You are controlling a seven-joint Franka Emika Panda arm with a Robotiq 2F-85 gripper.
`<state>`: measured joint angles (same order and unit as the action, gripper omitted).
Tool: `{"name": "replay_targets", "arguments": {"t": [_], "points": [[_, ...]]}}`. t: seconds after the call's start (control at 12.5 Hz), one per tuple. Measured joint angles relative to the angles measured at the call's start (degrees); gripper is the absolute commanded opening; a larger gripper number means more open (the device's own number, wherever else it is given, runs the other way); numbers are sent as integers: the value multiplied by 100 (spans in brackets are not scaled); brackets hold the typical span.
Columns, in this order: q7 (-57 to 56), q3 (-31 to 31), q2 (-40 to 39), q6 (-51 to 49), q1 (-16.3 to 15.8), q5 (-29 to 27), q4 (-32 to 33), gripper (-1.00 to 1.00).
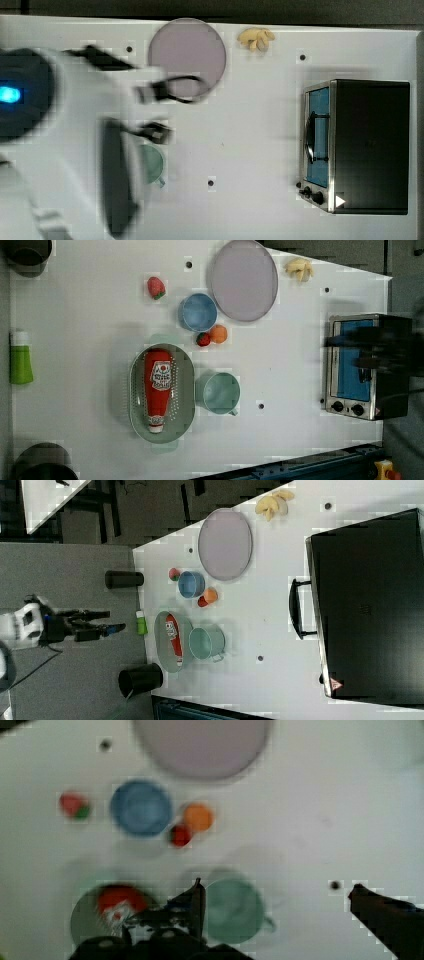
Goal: Pick ketchup from strainer and place it on the table
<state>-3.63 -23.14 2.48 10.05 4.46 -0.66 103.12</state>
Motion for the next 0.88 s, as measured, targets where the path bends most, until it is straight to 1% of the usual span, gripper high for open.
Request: {"name": "replay_targets", "arguments": {"t": [0.16, 0.24, 0.32, 0.48, 0.72, 0.88], "points": [[8, -691, -549, 159, -155, -22, 45, 100], [9, -937, -778, 267, -286, -30, 101, 100], [37, -1102, -929, 517, -445, -33, 235, 100], [68, -1463, -1133, 952, -649, 35, 498, 100], [191, -1827, -1340, 1770, -834, 355, 817, 100], [327, -1844, -1576, 2310, -957, 866, 996, 100]]}}
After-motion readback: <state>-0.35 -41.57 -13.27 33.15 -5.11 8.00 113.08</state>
